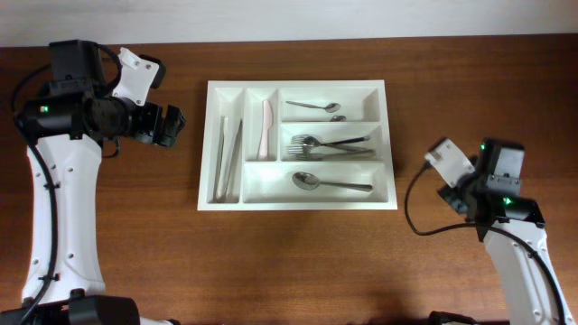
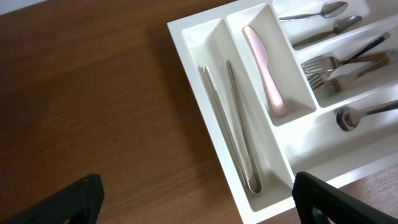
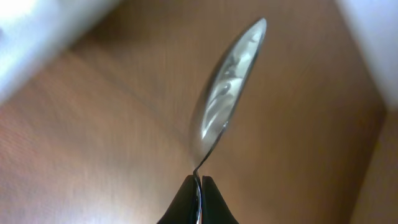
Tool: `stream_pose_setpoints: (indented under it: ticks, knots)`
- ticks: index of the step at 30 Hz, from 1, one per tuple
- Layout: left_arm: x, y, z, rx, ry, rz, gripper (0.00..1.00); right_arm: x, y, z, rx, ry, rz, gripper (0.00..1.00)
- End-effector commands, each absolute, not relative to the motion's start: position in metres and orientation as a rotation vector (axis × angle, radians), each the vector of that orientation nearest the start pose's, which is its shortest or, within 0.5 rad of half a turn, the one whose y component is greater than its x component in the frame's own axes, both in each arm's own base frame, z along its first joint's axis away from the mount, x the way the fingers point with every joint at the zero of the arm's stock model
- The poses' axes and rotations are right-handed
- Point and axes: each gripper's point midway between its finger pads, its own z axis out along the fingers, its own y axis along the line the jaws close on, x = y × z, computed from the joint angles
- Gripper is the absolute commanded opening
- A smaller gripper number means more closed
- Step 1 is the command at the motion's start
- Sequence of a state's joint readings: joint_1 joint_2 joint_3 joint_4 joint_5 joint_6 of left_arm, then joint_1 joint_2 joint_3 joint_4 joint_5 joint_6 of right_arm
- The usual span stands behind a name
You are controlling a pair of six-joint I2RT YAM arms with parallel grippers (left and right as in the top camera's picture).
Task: Pack container
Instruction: 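Carry the spoon into the lower compartment beside the first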
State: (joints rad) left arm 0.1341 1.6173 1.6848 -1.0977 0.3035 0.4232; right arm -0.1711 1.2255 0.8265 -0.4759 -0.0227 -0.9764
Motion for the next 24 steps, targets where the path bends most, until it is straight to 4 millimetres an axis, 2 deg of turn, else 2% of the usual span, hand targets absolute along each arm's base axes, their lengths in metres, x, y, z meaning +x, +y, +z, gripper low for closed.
stream_pose_setpoints:
  ticks: [1,3,6,8,11,16,20,24]
  knots:
    - [0.396,0.000,0.261,0.492,2.459,-0.175,0.99,0.354,0.011,0.172,-1.199,2.005,-0.317,0.04]
    - [0.396,0.000,0.261,0.492,2.459,-0.175,0.99,0.358,0.042,0.183,-1.282,1.876,-0.257,0.04]
    - [0.396,0.000,0.261,0.492,2.459,-0.175,0.99,0.356,0.086,0.189,-1.401,1.724,-0.183,0.04]
    - [0.396,0.000,0.261,0.492,2.459,-0.175,0.99,0.352,0.107,0.184,-1.479,1.669,-0.150,0.04]
    - [0.396,0.000,0.261,0.492,2.459,-0.175,0.99,0.346,0.132,0.165,-1.582,1.629,-0.085,0.04]
    - [0.396,0.000,0.261,0.492,2.459,-0.175,0.99,0.352,0.154,0.133,-1.662,1.609,-0.006,0.04]
    - [0.396,0.000,0.261,0.492,2.459,-0.175,0.99,0.359,0.163,0.122,-1.681,1.568,0.033,0.04]
    - [0.396,0.000,0.261,0.492,2.459,-0.175,0.99,0.354,0.176,0.119,-1.705,1.497,0.123,0.04]
